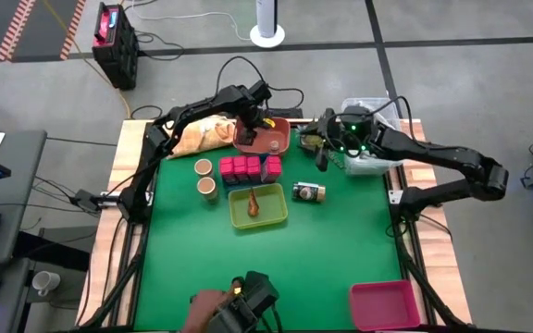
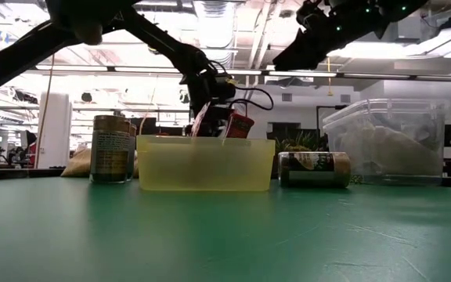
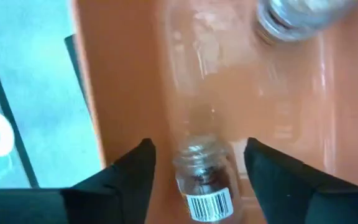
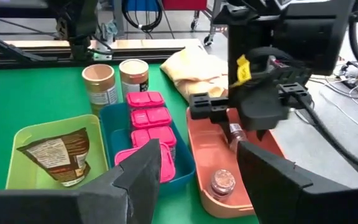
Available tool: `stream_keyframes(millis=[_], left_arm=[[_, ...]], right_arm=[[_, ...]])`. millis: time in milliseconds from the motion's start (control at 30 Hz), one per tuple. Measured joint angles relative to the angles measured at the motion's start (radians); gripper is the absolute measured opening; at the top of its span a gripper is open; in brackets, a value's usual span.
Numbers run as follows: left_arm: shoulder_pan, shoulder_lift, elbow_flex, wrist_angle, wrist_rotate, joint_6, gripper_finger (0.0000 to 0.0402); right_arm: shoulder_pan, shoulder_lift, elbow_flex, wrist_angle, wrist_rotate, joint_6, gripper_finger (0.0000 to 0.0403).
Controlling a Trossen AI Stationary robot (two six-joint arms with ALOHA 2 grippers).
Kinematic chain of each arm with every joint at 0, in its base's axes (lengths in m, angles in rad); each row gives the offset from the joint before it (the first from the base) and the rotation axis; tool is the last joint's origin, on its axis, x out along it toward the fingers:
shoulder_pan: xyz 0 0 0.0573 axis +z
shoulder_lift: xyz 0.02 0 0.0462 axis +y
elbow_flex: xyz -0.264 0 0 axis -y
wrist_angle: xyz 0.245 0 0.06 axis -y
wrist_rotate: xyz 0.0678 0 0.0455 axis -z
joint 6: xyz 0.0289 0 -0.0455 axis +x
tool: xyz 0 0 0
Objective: Sort spices by type
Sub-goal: Put the brown seasoning bottle into the orange bin
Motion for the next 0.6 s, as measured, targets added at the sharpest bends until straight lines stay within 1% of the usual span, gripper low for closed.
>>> stream_keyframes(millis=[67, 167, 267, 500, 600], left_arm=[[0.0, 0.0, 0.0, 0.006, -0.01, -0.047, 0.0249], [0.0, 0.0, 0.0, -0.01, -0.036, -0.097, 0.0253], [0.0, 0.0, -0.004, -0.041, -0.038, -0.106, 0.0249], [0.012, 0.0, -0.007, -0.019, -0.037, -0.13, 0.0234], [0.017, 0.0, -0.007, -0.02, -0.019, -0.158, 0.0231]], right_arm=[[0.0, 0.0, 0.0, 0.003, 0.0, 0.0, 0.0238], [0.003, 0.0, 0.0, 0.015, 0.0, 0.003, 0.0238], [0.01, 0.0, 0.0, 0.016, 0.0, 0.003, 0.0238], [0.032, 0.0, 0.0, 0.022, 0.0, 0.004, 0.0238], [0.037, 0.0, 0.0, 0.026, 0.0, 0.004, 0.0238]])
